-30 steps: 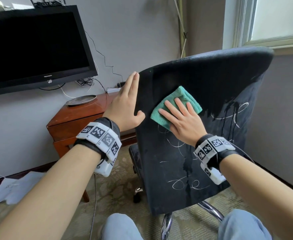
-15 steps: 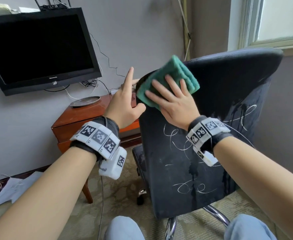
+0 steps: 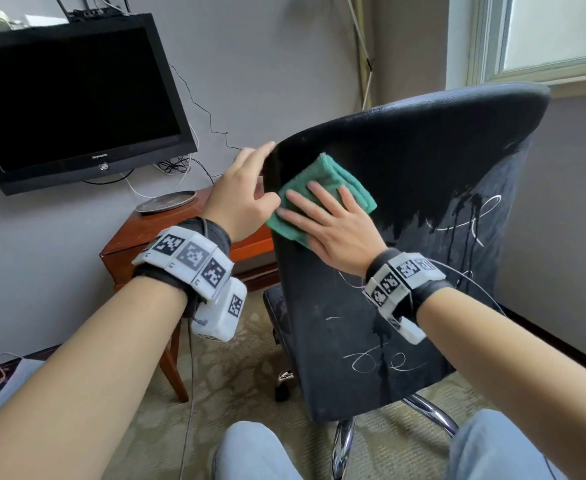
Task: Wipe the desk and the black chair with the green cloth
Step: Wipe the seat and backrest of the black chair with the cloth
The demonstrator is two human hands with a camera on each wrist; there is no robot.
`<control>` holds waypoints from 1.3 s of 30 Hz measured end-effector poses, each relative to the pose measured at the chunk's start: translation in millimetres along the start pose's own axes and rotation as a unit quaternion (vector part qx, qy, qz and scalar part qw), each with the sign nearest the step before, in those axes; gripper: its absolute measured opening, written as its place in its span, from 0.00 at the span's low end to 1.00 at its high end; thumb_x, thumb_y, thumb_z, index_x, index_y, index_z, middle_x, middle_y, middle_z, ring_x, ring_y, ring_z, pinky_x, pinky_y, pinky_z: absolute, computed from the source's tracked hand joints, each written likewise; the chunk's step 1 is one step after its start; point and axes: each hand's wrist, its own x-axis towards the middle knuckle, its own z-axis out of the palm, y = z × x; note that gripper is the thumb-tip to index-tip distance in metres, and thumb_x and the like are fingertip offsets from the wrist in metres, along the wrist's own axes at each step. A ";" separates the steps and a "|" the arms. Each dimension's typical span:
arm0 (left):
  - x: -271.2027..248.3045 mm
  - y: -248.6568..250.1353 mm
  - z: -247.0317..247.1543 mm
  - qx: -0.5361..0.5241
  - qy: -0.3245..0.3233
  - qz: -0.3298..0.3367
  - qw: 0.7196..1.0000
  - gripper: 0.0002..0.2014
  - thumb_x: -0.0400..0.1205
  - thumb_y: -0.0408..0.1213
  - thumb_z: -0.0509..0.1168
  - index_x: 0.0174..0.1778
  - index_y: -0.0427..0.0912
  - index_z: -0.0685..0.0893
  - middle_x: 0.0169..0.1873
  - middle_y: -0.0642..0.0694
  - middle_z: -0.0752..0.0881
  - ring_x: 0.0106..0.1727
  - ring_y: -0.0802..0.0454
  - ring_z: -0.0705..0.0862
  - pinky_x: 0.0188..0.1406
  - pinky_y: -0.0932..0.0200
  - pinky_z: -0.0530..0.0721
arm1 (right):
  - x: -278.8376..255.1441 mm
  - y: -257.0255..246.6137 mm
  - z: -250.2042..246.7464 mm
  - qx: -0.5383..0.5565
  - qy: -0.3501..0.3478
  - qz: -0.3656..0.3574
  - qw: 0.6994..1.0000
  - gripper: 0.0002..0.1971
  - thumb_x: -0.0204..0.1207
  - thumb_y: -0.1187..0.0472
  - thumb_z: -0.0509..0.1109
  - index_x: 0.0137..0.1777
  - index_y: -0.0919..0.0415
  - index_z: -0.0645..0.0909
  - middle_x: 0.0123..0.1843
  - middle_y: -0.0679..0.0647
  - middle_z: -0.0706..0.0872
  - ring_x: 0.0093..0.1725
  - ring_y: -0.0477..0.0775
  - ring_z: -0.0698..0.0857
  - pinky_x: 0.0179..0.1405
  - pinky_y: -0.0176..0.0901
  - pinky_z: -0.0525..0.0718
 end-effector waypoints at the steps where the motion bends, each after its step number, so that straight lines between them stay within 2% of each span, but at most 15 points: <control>1: 1.1 0.0 -1.3 -0.002 0.003 0.000 1.000 0.37 0.68 0.39 0.57 0.77 0.40 0.68 0.67 0.43 0.75 0.64 0.53 0.76 0.61 0.72 0.69 | 11.8 -5.6 -4.1 0.012 0.020 0.027 0.999 0.27 0.78 0.52 0.56 0.79 0.49 0.63 0.79 0.52 0.70 0.77 0.60 0.62 0.69 0.62 0.62; 2: 1.9 0.4 -3.0 -0.006 0.005 -0.001 1.000 0.35 0.67 0.39 0.57 0.75 0.41 0.71 0.66 0.43 0.76 0.62 0.54 0.76 0.59 0.73 0.69 | 20.8 -12.3 -6.7 0.030 0.035 0.049 0.998 0.27 0.77 0.53 0.56 0.78 0.50 0.66 0.79 0.52 0.70 0.78 0.60 0.61 0.70 0.64 0.61; 5: 1.1 2.0 -5.0 0.004 0.002 -0.004 1.000 0.35 0.67 0.41 0.57 0.75 0.43 0.71 0.66 0.44 0.75 0.63 0.48 0.77 0.61 0.58 0.73 | 21.5 -28.0 -1.8 0.063 0.032 0.072 0.995 0.27 0.75 0.53 0.58 0.76 0.50 0.71 0.79 0.52 0.70 0.79 0.62 0.59 0.72 0.72 0.60; 10: -3.5 3.1 6.1 0.032 0.000 -0.007 0.999 0.39 0.67 0.43 0.58 0.79 0.41 0.64 0.68 0.42 0.71 0.66 0.44 0.75 0.64 0.51 0.72 | -39.7 -29.9 27.7 0.036 -0.047 0.018 0.998 0.28 0.77 0.53 0.57 0.79 0.46 0.64 0.80 0.50 0.66 0.80 0.62 0.59 0.69 0.75 0.63; 16: -0.2 2.9 16.8 0.000 0.035 -0.020 0.999 0.36 0.66 0.43 0.60 0.74 0.40 0.67 0.63 0.41 0.71 0.61 0.41 0.77 0.63 0.46 0.76 | -106.1 -13.7 42.6 0.012 -0.110 -0.009 0.994 0.29 0.77 0.51 0.55 0.80 0.45 0.59 0.80 0.48 0.62 0.77 0.61 0.63 0.66 0.69 0.70; 18: 0.0 4.1 22.6 0.004 0.054 -0.025 0.998 0.36 0.66 0.42 0.60 0.74 0.39 0.67 0.63 0.41 0.70 0.60 0.41 0.77 0.62 0.46 0.77 | -98.6 6.0 34.2 0.005 -0.102 0.034 0.994 0.28 0.77 0.51 0.54 0.79 0.45 0.60 0.79 0.49 0.66 0.76 0.60 0.64 0.66 0.67 0.72; 21: -1.1 8.1 35.5 0.007 0.090 -0.029 0.995 0.38 0.67 0.41 0.60 0.76 0.36 0.64 0.67 0.38 0.69 0.63 0.41 0.75 0.63 0.51 0.74 | -67.3 35.8 13.3 0.016 -0.060 0.171 0.983 0.27 0.77 0.53 0.54 0.79 0.47 0.62 0.79 0.55 0.70 0.77 0.65 0.65 0.67 0.68 0.73; 23: -2.3 11.7 44.4 0.006 0.107 -0.029 0.994 0.39 0.68 0.40 0.61 0.78 0.33 0.61 0.70 0.35 0.67 0.67 0.39 0.73 0.66 0.53 0.71 | -48.2 50.0 1.7 0.051 -0.026 0.263 0.963 0.28 0.78 0.54 0.53 0.80 0.49 0.61 0.81 0.58 0.65 0.80 0.67 0.62 0.72 0.68 0.67; 25: -2.6 14.3 52.5 0.010 0.120 -0.028 0.992 0.40 0.69 0.40 0.62 0.79 0.32 0.60 0.72 0.33 0.66 0.69 0.38 0.72 0.68 0.52 0.70 | -30.5 58.4 -6.7 0.095 0.011 0.342 0.935 0.29 0.79 0.55 0.50 0.82 0.51 0.58 0.84 0.59 0.57 0.82 0.67 0.54 0.77 0.66 0.58; 28: -1.7 15.7 61.8 0.025 0.146 -0.027 0.989 0.40 0.70 0.40 0.64 0.78 0.31 0.60 0.72 0.32 0.66 0.69 0.37 0.73 0.68 0.47 0.75 | -14.1 53.7 -8.6 0.150 0.075 0.393 0.904 0.29 0.80 0.58 0.52 0.83 0.54 0.57 0.84 0.61 0.52 0.83 0.67 0.48 0.80 0.62 0.47; 30: -2.0 16.6 67.4 0.034 0.169 -0.028 0.985 0.40 0.70 0.40 0.65 0.78 0.29 0.60 0.72 0.32 0.67 0.70 0.36 0.73 0.69 0.45 0.75 | -20.5 40.7 2.1 0.157 0.097 0.383 0.905 0.29 0.78 0.60 0.55 0.81 0.55 0.61 0.84 0.62 0.56 0.82 0.70 0.51 0.79 0.64 0.47; 32: -2.6 19.6 73.3 0.040 0.197 -0.034 0.979 0.41 0.69 0.40 0.66 0.77 0.27 0.62 0.71 0.31 0.68 0.70 0.36 0.72 0.69 0.44 0.74 | -44.5 22.6 19.3 0.151 0.070 0.355 0.920 0.29 0.77 0.60 0.57 0.80 0.55 0.64 0.82 0.62 0.61 0.81 0.71 0.54 0.77 0.68 0.50; 34: -0.1 23.9 78.4 0.039 0.218 -0.043 0.974 0.41 0.68 0.42 0.65 0.76 0.25 0.63 0.71 0.30 0.69 0.70 0.34 0.72 0.69 0.40 0.73 | -79.0 6.3 36.0 0.146 0.004 0.326 0.934 0.29 0.76 0.59 0.57 0.80 0.52 0.63 0.81 0.62 0.64 0.80 0.71 0.56 0.75 0.71 0.55; 36: 4.7 27.8 81.8 0.043 0.230 -0.054 0.971 0.42 0.69 0.45 0.63 0.76 0.25 0.63 0.71 0.30 0.70 0.70 0.34 0.72 0.69 0.36 0.71 | -106.6 -4.4 44.2 0.148 -0.060 0.318 0.934 0.29 0.76 0.57 0.56 0.79 0.50 0.60 0.80 0.61 0.65 0.79 0.70 0.58 0.73 0.73 0.61; 39: 8.0 29.3 85.7 0.067 0.229 -0.067 0.969 0.43 0.69 0.48 0.61 0.77 0.25 0.61 0.72 0.31 0.69 0.73 0.35 0.70 0.71 0.33 0.68 | -116.7 6.8 37.7 0.137 -0.114 0.288 0.941 0.28 0.76 0.56 0.53 0.79 0.49 0.60 0.80 0.61 0.67 0.78 0.71 0.62 0.70 0.72 0.68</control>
